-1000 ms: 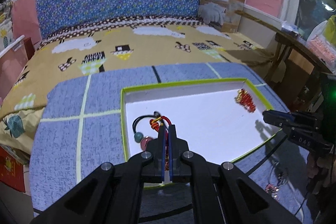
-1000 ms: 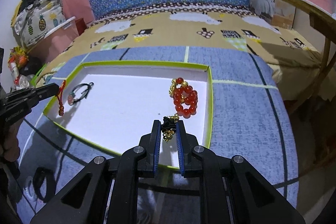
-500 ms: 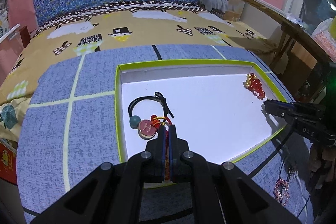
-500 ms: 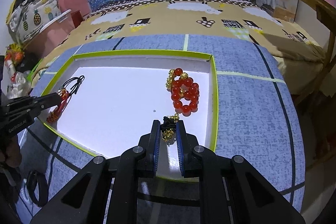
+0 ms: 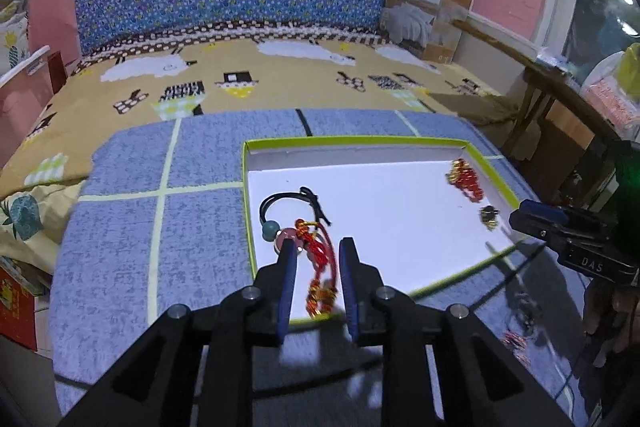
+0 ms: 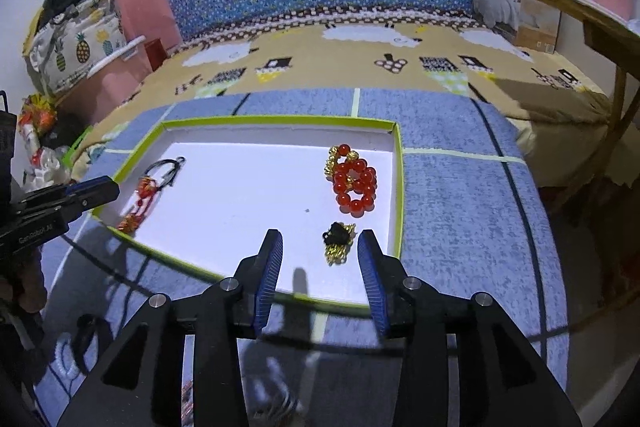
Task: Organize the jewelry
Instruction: 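Open the right tool in the box while the left tool releases the red-cord charm there, then reach the left tool to the black band while the right tool grasps the pink glitter keychain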
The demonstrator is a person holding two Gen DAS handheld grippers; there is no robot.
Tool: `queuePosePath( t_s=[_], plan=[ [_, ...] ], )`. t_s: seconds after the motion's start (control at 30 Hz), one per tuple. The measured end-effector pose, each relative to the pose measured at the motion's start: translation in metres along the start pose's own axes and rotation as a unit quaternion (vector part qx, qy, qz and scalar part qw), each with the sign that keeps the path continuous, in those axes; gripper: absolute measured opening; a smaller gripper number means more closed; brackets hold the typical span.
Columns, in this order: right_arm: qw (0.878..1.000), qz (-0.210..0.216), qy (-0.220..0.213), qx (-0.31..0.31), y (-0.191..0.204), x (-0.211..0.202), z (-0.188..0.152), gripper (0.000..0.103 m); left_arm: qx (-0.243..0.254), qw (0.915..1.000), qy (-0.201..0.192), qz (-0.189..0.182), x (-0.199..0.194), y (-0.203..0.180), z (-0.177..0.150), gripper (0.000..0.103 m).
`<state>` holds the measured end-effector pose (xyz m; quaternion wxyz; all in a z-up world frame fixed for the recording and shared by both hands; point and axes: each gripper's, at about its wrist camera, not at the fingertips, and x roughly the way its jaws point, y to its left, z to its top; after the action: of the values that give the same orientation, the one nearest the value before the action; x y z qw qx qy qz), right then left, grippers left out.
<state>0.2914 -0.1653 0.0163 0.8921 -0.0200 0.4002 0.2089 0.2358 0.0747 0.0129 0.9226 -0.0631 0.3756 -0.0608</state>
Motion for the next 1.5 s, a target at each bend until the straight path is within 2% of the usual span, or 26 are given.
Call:
queuePosePath(
  t_s=[0.27,0.5,0.73,1.07,1.3,1.5],
  plan=[
    [0.999,0.014,-0.029,0.001,0.017,-0.044,-0.030,0.040,0.001,0.9993,-0.038,-0.001,-0.045,-0.018,-0.028,0.023],
    [0.998,0.034,-0.053,-0.002,0.031,-0.080,-0.062,0.040,0.026,0.9985,-0.048,-0.002,-0.071,-0.041,-0.058,0.023],
    [0.997,0.033,-0.063,-0.004,0.040,-0.107,-0.090,0.040,0.043,0.9974,-0.059,0.000,-0.096,-0.055,-0.085,0.023],
    [0.998,0.038,-0.054,0.018,0.037,-0.126,-0.123,0.040,0.047,0.9977,-0.047,-0.010,-0.115,-0.062,-0.121,0.023],
    [0.998,0.051,-0.036,0.021,0.039,-0.124,-0.133,0.040,0.036,0.9986,-0.038,-0.008,-0.116,-0.057,-0.127,0.023],
    [0.998,0.055,-0.037,0.012,0.045,-0.124,-0.134,0.040,0.032,0.9987,-0.038,-0.006,-0.115,-0.055,-0.128,0.023]
  ],
)
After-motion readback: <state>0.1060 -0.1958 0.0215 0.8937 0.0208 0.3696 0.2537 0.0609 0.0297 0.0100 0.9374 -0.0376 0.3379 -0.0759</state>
